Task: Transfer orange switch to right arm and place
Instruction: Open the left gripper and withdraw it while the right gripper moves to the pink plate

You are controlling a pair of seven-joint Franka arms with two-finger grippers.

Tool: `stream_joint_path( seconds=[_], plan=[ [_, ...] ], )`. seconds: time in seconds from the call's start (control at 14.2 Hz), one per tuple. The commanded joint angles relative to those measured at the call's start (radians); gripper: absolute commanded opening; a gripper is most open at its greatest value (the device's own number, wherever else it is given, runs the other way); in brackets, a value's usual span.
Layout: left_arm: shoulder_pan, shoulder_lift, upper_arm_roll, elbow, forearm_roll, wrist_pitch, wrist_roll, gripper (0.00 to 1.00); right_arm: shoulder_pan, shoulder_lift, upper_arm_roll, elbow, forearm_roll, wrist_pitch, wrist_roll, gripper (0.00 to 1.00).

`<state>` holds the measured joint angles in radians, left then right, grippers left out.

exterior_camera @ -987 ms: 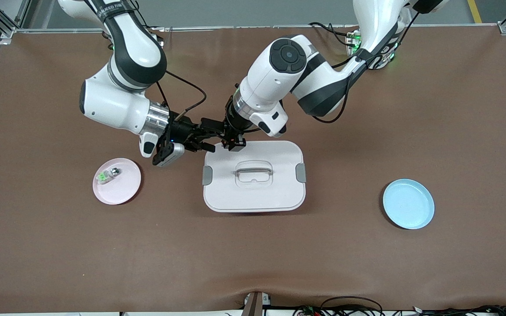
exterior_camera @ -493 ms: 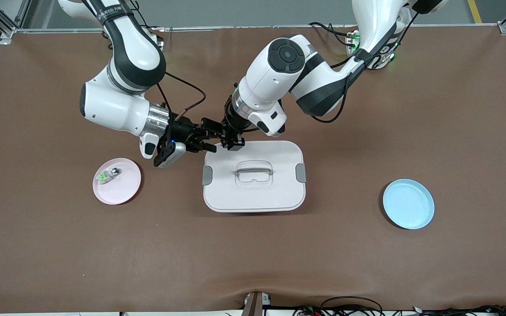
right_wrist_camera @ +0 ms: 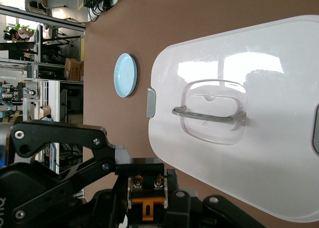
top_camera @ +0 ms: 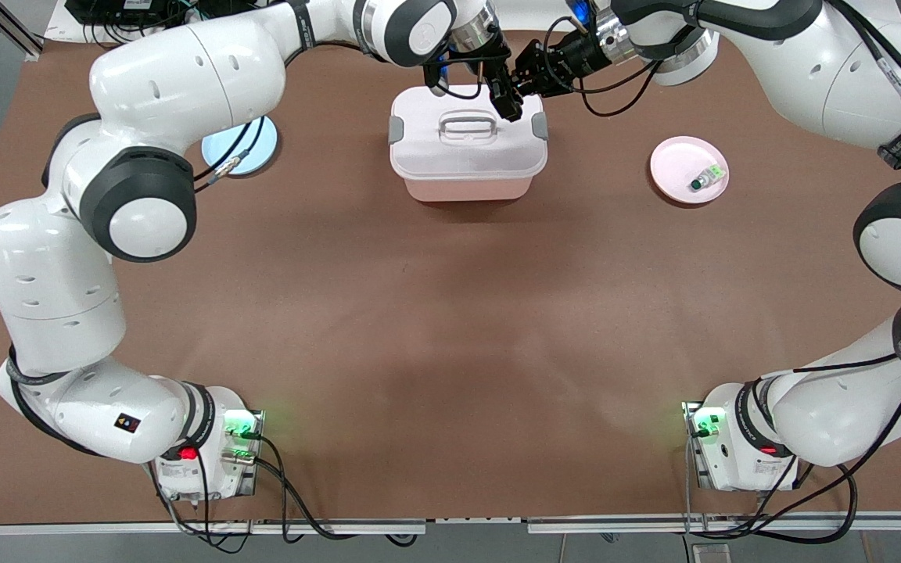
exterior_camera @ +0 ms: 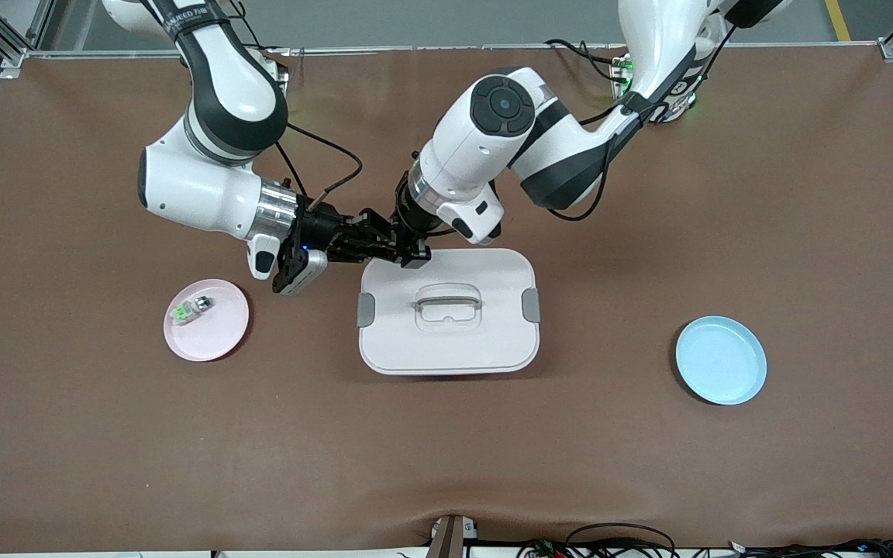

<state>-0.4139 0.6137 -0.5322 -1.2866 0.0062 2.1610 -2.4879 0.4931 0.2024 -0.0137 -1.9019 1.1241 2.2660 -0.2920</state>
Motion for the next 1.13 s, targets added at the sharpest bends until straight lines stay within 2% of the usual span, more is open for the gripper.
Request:
stream_joint_path(
  seconds=[0.0,0.07,0.14,0.21,0.49,0.63,0.78,1.06],
  plan=[
    [-0.008,-0.009,0.005,0.020,0.001,0.005,-0.013,0.00,-0.011,0.005,0.004,-0.008,0.002,0.000,-0.009,0.00],
    [-0.008,-0.009,0.005,0.020,0.001,0.005,-0.013,0.17,-0.011,0.005,0.004,-0.008,0.002,0.000,-0.009,0.00],
    [-0.008,-0.011,0.005,0.018,0.003,0.005,-0.013,0.63,-0.010,0.005,0.004,-0.006,0.000,0.000,-0.009,0.00],
    [-0.008,-0.011,0.006,0.020,0.006,0.005,-0.009,1.00,-0.010,0.005,0.004,-0.006,0.002,0.000,-0.009,0.00],
    [0.004,-0.029,0.021,0.020,0.006,-0.009,0.012,1.00,-0.013,0.003,0.001,0.001,-0.009,-0.002,-0.016,0.00],
    [0.018,-0.031,0.024,0.020,0.006,-0.041,0.043,1.00,-0.036,0.003,0.001,0.001,-0.073,-0.019,-0.076,0.00],
    [0.047,-0.052,0.032,0.020,0.006,-0.082,0.116,1.00,-0.086,0.002,0.001,0.018,-0.263,-0.055,-0.217,0.00],
    [0.119,-0.074,0.040,0.018,0.009,-0.213,0.338,1.00,-0.206,-0.014,0.001,0.069,-0.640,-0.274,-0.487,0.00]
  ],
)
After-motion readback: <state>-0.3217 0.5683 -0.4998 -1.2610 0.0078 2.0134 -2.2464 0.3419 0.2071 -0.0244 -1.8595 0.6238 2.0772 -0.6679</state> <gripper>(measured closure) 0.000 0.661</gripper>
